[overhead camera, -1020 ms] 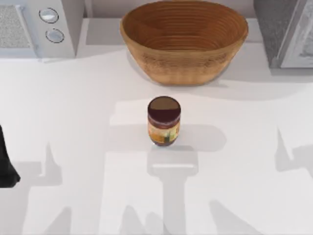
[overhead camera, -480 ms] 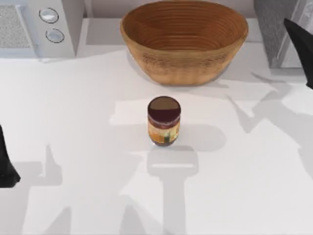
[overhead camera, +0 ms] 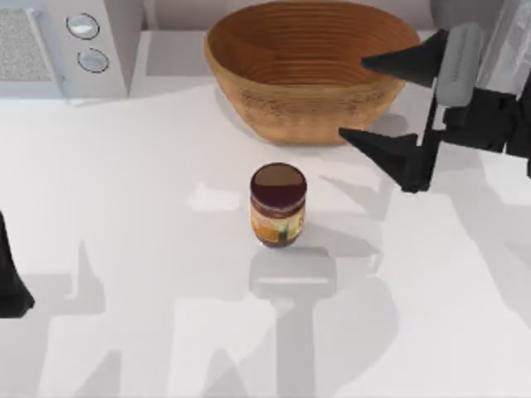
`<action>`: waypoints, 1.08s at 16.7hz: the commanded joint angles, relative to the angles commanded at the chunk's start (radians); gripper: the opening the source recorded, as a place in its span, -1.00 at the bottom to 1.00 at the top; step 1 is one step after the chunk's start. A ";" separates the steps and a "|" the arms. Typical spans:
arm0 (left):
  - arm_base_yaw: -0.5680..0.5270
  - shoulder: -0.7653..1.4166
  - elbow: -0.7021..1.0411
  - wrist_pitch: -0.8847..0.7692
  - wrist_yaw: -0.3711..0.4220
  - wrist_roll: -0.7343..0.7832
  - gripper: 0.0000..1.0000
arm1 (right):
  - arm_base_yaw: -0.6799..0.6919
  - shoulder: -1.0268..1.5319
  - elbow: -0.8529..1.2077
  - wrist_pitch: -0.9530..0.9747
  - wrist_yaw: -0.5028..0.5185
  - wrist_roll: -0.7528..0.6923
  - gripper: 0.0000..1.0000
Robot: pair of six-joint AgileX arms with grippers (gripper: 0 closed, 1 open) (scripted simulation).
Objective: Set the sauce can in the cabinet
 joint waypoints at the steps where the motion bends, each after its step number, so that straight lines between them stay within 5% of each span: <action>1: 0.000 0.000 0.000 0.000 0.000 0.000 1.00 | 0.013 0.088 0.025 0.025 -0.041 -0.008 1.00; 8: 0.000 0.000 0.000 0.000 0.000 0.000 1.00 | 0.073 0.461 0.130 0.125 -0.222 -0.054 1.00; 18: 0.000 0.000 0.000 0.000 0.000 0.000 1.00 | 0.122 0.498 0.170 0.148 -0.184 -0.022 1.00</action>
